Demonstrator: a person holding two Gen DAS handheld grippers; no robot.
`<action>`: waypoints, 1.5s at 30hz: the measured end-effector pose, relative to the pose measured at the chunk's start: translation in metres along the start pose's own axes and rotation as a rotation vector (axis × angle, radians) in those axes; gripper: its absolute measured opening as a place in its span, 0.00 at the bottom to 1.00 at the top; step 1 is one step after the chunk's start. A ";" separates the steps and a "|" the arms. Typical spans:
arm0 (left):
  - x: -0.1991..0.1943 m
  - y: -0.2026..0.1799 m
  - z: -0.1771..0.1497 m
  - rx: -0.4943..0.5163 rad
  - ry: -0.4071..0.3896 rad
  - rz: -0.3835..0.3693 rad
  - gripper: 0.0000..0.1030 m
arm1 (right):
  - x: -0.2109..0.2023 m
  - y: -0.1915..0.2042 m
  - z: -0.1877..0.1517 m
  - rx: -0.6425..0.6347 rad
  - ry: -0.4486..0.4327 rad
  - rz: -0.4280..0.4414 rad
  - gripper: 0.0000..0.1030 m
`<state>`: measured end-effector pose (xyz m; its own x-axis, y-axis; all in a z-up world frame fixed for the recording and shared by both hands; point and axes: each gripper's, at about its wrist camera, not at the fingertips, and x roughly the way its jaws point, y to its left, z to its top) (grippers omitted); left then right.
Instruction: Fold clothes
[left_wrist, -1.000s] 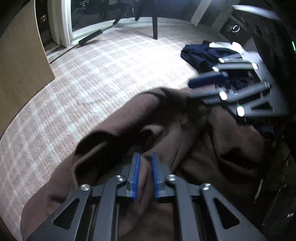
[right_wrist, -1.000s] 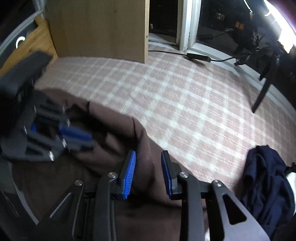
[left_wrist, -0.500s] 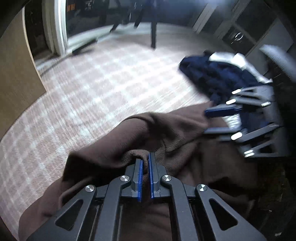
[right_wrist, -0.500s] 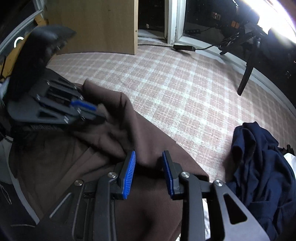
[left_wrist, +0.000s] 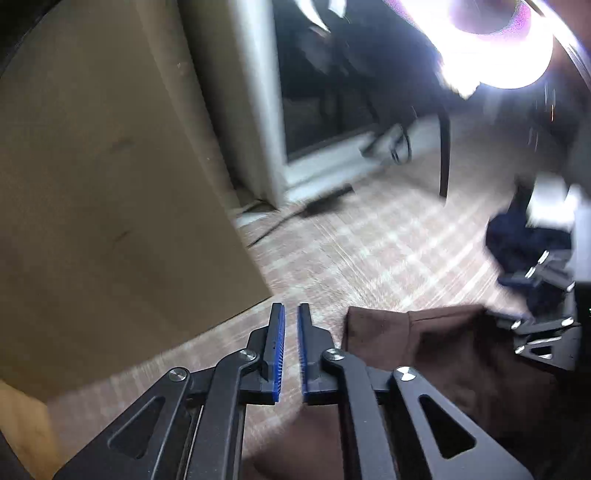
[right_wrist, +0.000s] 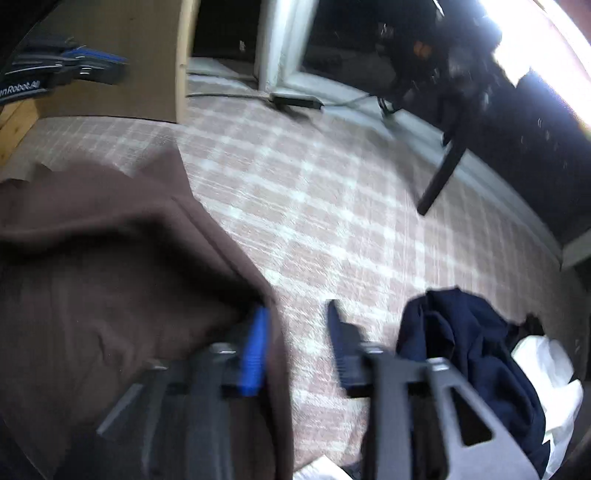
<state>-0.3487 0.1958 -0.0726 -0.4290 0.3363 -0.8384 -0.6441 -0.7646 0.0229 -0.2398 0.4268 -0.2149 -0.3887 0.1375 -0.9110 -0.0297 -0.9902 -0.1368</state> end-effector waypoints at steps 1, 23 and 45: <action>-0.008 0.017 -0.005 -0.042 -0.008 -0.018 0.15 | -0.002 -0.003 -0.002 -0.004 -0.003 0.025 0.39; -0.028 0.091 -0.131 -0.106 0.155 -0.028 0.05 | 0.041 0.000 -0.002 0.017 0.058 0.273 0.08; -0.082 0.067 -0.127 -0.093 0.133 -0.040 0.04 | -0.045 0.005 -0.023 0.058 -0.098 0.256 0.05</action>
